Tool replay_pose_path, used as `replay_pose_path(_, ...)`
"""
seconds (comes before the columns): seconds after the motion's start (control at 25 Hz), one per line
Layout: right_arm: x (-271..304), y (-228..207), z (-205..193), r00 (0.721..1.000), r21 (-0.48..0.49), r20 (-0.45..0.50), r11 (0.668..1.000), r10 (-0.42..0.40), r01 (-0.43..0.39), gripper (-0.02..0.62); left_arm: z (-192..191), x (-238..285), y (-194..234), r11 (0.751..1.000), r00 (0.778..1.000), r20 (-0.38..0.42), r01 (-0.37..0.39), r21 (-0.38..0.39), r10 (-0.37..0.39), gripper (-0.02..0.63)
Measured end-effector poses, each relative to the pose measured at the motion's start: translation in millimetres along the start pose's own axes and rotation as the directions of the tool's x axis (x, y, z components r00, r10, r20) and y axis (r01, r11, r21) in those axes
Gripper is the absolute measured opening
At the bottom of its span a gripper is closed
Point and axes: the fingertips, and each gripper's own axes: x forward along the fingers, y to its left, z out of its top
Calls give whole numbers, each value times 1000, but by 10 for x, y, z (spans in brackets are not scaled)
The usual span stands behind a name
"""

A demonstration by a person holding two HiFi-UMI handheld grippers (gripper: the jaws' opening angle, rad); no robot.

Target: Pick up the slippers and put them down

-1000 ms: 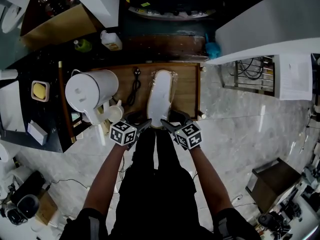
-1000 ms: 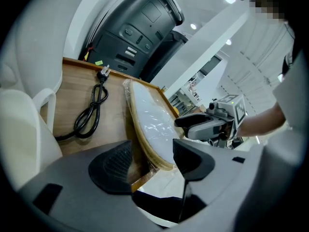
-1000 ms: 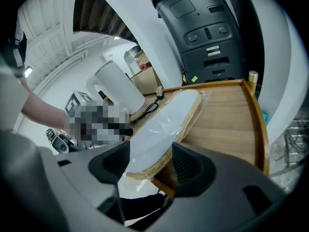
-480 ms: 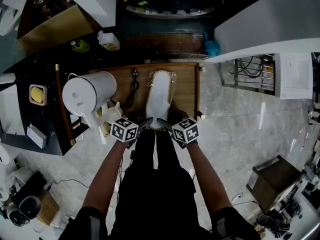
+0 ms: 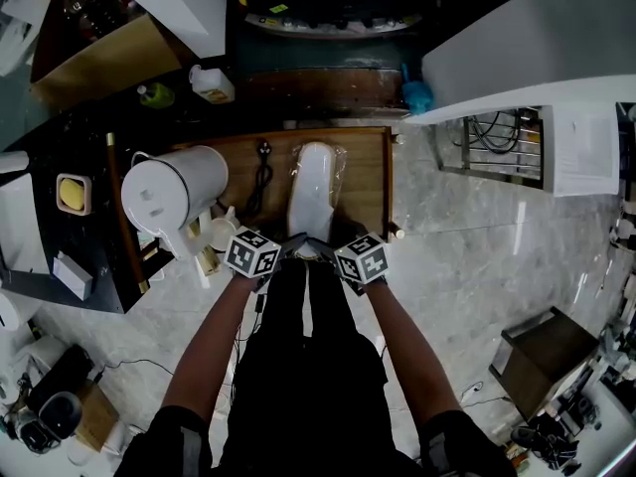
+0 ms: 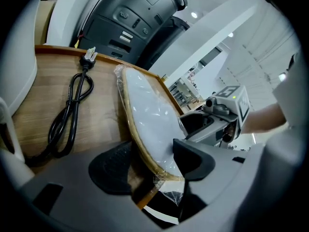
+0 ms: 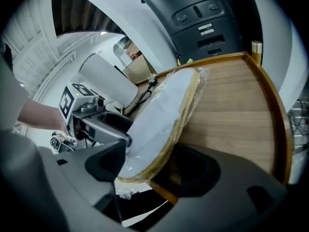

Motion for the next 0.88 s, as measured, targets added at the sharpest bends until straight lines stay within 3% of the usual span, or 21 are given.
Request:
replay_pose_path(0.32,18,20,38,1000,1,-6,1000,13,-13,321,10,-14,7,999,999,-8,39,-37,-39,255)
replay_pose_path(0.88,-139,109,154,1000,0,21,1000,16,-16,313,132,-153,-129,999,999,24,36,-31,-35,255)
